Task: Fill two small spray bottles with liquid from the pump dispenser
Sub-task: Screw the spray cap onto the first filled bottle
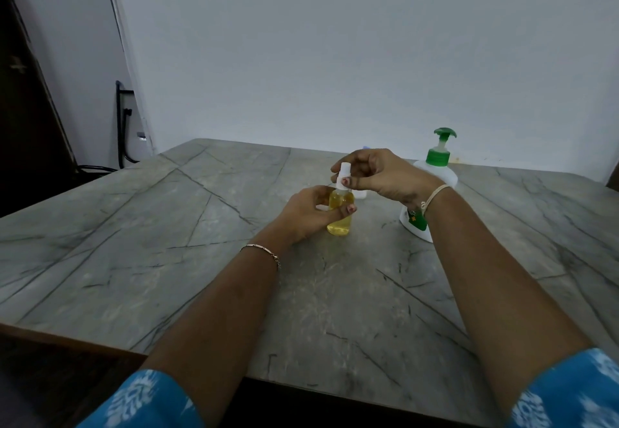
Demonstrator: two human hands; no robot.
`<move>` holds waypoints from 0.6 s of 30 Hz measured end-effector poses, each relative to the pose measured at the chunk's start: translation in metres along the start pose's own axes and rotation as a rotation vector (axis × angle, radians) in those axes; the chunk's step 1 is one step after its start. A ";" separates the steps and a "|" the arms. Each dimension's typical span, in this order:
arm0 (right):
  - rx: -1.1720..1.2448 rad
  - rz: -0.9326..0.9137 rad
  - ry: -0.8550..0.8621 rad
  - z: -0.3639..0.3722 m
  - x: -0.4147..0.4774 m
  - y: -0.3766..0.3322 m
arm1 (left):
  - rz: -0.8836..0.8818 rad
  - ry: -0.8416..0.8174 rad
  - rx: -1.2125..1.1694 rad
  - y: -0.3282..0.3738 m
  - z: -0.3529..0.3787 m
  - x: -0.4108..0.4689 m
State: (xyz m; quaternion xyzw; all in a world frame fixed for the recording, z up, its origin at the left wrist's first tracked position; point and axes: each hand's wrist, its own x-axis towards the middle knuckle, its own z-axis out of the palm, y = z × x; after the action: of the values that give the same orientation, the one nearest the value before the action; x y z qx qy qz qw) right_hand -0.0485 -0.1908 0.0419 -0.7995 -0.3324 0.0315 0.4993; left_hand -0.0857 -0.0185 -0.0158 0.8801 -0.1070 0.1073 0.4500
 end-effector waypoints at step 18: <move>0.208 0.093 0.046 0.010 0.001 0.001 | -0.036 -0.033 -0.146 0.001 -0.001 0.003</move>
State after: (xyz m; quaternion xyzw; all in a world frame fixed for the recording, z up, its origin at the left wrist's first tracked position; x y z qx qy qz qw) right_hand -0.0506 -0.1828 0.0364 -0.7584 -0.2785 0.0708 0.5850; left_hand -0.0833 -0.0188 -0.0136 0.8484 -0.1060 0.0767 0.5129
